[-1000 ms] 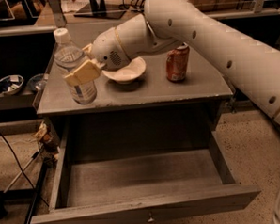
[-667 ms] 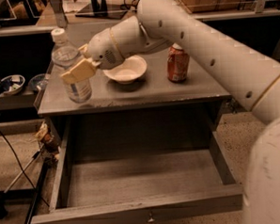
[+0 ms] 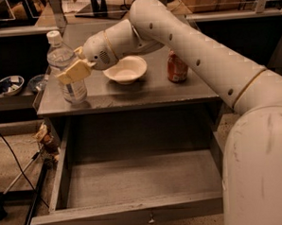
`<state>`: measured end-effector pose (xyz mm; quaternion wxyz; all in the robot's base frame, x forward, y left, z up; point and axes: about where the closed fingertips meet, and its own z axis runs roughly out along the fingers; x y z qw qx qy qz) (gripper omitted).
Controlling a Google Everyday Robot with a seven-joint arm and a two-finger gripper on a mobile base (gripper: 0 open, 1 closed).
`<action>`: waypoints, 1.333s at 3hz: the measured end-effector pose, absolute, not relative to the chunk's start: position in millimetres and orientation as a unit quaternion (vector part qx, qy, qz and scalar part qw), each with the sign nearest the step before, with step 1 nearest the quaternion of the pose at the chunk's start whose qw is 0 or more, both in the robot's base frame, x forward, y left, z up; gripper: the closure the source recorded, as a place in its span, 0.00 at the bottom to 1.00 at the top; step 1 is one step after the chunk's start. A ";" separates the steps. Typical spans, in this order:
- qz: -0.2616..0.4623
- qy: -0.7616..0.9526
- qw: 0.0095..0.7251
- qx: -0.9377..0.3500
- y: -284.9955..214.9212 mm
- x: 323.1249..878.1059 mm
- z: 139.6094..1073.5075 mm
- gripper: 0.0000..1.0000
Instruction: Pick blue plastic bottle from top drawer and place on counter
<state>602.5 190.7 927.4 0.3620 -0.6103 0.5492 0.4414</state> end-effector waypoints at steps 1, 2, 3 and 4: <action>0.456 0.550 0.346 -0.608 200.0 612.3 910.9 1.00; 0.461 0.549 0.343 -0.608 202.6 613.6 907.3 0.97; 0.461 0.549 0.343 -0.608 202.7 613.6 907.3 0.74; 0.461 0.548 0.343 -0.608 202.7 613.6 907.3 0.43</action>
Offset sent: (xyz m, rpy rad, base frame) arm 0.0164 0.0074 -0.0213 -0.0058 0.0485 0.0193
